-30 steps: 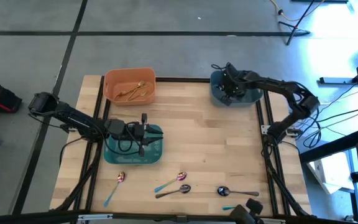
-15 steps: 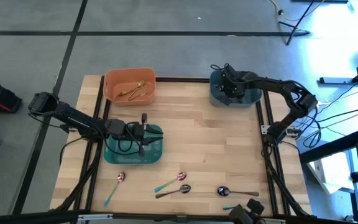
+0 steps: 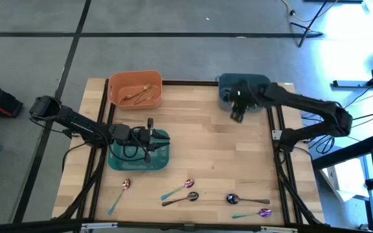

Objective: Sort silverware by color (type)
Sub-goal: Put the right black spoon into the top blue bin

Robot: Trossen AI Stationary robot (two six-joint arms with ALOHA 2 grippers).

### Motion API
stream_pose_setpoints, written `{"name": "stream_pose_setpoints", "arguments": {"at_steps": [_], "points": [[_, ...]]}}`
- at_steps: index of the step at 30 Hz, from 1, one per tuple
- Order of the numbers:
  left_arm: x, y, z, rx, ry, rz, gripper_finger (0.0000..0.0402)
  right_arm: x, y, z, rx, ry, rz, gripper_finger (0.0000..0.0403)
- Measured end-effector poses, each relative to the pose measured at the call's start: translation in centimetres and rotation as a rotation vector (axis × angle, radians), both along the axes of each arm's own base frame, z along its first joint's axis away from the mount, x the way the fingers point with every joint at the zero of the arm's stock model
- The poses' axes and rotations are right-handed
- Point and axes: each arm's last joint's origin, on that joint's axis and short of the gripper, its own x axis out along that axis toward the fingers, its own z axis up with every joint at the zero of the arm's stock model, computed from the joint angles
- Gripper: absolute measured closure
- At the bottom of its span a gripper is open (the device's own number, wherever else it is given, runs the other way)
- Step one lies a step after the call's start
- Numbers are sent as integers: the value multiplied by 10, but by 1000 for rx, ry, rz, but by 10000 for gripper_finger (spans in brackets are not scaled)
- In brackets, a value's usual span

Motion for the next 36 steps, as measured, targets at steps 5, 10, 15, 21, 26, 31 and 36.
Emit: {"name": "stream_pose_setpoints", "arguments": {"at_steps": [5, 10, 15, 21, 26, 31, 36], "points": [[0, -1, 0, -2, 0, -24, 316, 2, 60, -1, 85, -6, 109, 242], [-1, -4, 0, -5, -1, -40, 316, 1, 113, -13, 148, 14, 206, 248], [-2, -11, 3, -11, -32, -70, 316, -10, 162, -28, 236, 32, 259, 249], [-3, -15, 4, 18, -45, -91, 316, -29, 216, -45, 385, -5, 297, 249], [-3, -15, 5, 19, -47, -88, 316, -42, 251, -61, 442, -14, 330, 249], [-3, -15, 5, 38, -56, -88, 316, -47, 276, -78, 440, 9, 362, 249], [-3, -15, 8, 33, -84, -87, 316, -48, 296, -92, 457, 13, 384, 249]]}}
